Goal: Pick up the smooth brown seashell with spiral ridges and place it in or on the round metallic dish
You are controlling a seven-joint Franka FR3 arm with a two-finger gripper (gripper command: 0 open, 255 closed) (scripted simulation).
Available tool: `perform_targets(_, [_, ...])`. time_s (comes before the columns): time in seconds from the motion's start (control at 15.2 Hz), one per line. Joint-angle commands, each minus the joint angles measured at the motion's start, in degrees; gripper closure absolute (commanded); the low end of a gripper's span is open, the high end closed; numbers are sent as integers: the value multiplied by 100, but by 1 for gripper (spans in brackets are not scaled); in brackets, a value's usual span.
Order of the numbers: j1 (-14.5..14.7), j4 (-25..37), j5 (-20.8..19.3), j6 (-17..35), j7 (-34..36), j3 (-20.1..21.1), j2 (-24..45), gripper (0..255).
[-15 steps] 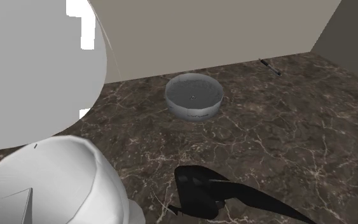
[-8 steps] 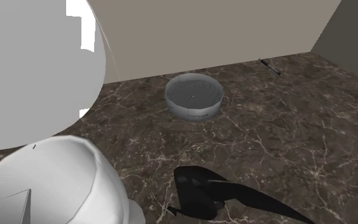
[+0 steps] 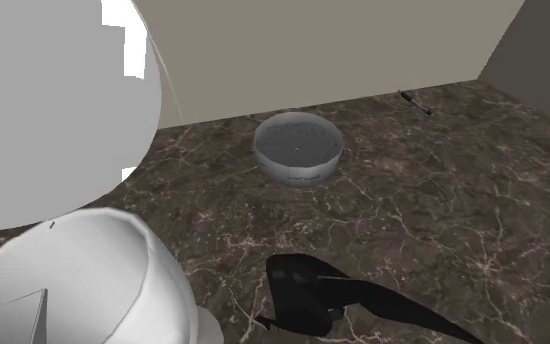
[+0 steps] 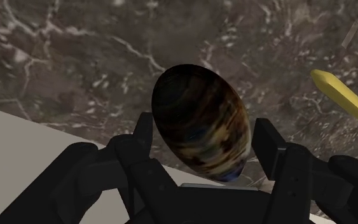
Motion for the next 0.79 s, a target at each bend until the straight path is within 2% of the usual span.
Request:
perform_targets(0.0, [-9,72,-11,-77,12,-9,12,255])
perform_targets(0.73, [43,1387,-111,-1050,241,1,333,255])
